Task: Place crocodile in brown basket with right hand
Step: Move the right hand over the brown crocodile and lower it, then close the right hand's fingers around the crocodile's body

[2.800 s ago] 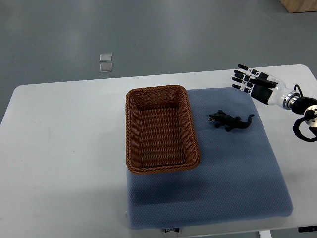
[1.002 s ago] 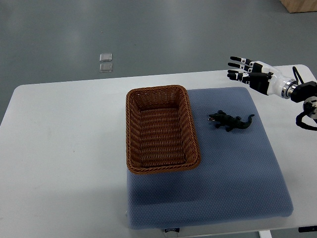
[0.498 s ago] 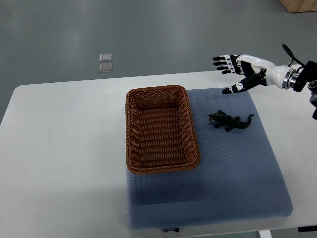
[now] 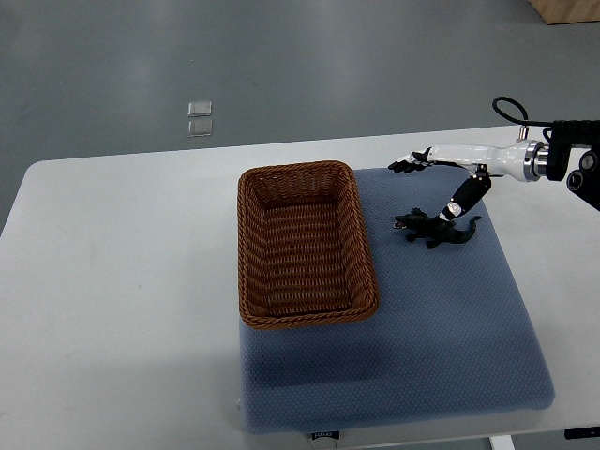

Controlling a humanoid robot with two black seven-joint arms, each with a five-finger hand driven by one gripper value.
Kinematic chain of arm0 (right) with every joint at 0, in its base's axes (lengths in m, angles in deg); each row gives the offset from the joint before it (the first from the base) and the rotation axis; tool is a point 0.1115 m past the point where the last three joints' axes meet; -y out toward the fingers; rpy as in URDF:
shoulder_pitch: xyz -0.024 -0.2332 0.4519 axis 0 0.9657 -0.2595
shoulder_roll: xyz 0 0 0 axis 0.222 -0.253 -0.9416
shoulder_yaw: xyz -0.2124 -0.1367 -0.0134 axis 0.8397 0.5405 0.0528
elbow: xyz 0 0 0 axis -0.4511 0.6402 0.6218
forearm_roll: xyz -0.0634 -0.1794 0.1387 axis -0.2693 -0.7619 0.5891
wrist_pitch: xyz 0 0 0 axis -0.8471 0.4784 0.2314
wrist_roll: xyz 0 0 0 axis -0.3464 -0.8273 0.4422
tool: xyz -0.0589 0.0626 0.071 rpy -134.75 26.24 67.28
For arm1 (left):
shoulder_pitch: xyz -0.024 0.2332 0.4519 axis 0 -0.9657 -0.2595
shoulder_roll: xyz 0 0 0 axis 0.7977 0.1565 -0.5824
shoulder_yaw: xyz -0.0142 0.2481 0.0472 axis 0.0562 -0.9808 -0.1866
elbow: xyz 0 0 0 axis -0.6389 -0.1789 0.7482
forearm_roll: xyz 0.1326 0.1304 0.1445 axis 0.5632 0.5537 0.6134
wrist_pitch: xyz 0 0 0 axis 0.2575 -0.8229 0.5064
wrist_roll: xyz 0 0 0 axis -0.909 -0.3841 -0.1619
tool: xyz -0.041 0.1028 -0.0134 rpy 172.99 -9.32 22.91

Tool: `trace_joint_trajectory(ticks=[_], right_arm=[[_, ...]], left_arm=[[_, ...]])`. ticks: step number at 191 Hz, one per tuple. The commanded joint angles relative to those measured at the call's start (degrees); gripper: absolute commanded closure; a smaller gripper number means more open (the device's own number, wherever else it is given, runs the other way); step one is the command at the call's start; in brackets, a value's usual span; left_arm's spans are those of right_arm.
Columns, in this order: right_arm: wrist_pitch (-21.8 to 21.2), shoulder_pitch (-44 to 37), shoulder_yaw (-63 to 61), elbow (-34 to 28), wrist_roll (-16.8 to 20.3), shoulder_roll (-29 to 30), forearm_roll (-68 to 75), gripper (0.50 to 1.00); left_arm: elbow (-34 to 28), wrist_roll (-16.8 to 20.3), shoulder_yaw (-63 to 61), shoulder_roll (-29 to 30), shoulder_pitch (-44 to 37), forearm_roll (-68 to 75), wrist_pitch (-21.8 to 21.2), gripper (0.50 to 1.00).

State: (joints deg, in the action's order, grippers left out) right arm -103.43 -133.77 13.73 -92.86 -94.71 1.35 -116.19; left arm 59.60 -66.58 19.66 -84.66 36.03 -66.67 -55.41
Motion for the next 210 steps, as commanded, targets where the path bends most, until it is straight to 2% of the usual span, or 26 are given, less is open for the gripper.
trace_joint_trajectory(ticks=[1,18,67,116,168,210], right_arm=[[0.19,-0.09,0.21,-1.88,0.01,-0.60,-3.43,0.568],[0.98,0.00,1.00,-3.11,0.01,-0.60,-5.98,0.568],[8.80,0.17,5.04,-3.29,0.01,-0.69,-13.01,0.568],[13.20,0.26,8.03,-2.24,0.01,0.19,-15.74,0.568],[13.99,0.35,8.12,-0.74,0.01,0.45,-15.83,0.568],[17.68,0.44,8.38,-0.30,0.01,1.33,-16.62,0.570]], left_arm=[[0.00,0.00,0.00,0.00,0.00,-0.02,0.02,0.500],[0.00,0.00,0.00,0.00,0.00,-0.02,0.02,0.500],[0.00,0.00,0.00,0.00,0.00,0.07,0.02,0.500],[0.00,0.00,0.00,0.00,0.00,-0.02,-0.07,0.500],[0.00,0.00,0.00,0.00,0.00,-0.02,0.02,0.500],[0.00,0.00,0.00,0.00,0.00,-0.02,-0.07,0.500]])
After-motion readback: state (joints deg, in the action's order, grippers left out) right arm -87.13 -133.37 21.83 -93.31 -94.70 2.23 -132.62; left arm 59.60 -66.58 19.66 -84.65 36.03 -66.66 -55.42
